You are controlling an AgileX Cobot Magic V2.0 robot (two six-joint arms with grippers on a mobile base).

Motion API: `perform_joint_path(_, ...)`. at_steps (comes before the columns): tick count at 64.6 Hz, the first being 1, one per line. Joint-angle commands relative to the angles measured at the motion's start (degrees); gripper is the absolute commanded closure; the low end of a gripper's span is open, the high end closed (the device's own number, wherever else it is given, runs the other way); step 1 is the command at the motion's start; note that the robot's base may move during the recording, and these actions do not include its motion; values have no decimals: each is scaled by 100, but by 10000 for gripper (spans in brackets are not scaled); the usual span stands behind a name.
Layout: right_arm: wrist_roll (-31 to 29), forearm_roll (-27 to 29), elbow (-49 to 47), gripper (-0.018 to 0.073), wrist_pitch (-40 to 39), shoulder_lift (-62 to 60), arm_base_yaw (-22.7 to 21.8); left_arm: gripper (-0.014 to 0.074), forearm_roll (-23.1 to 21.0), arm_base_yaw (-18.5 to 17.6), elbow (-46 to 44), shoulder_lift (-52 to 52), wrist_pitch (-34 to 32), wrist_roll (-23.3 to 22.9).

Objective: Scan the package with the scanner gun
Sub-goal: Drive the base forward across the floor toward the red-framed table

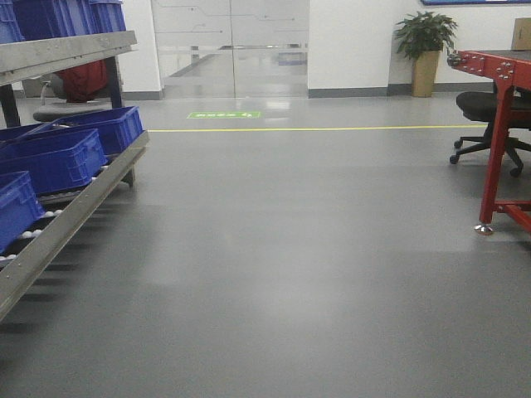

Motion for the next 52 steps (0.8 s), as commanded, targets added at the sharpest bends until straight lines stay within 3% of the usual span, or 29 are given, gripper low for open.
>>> perform_joint_path(1,7,-7,1,727,-92,-15,-20,708,16,-25,-14,-25,-103,-9)
perform_joint_path(52,7,-7,1,727,-92,-15,-20,708,16,-25,-14,-25,-103,-9)
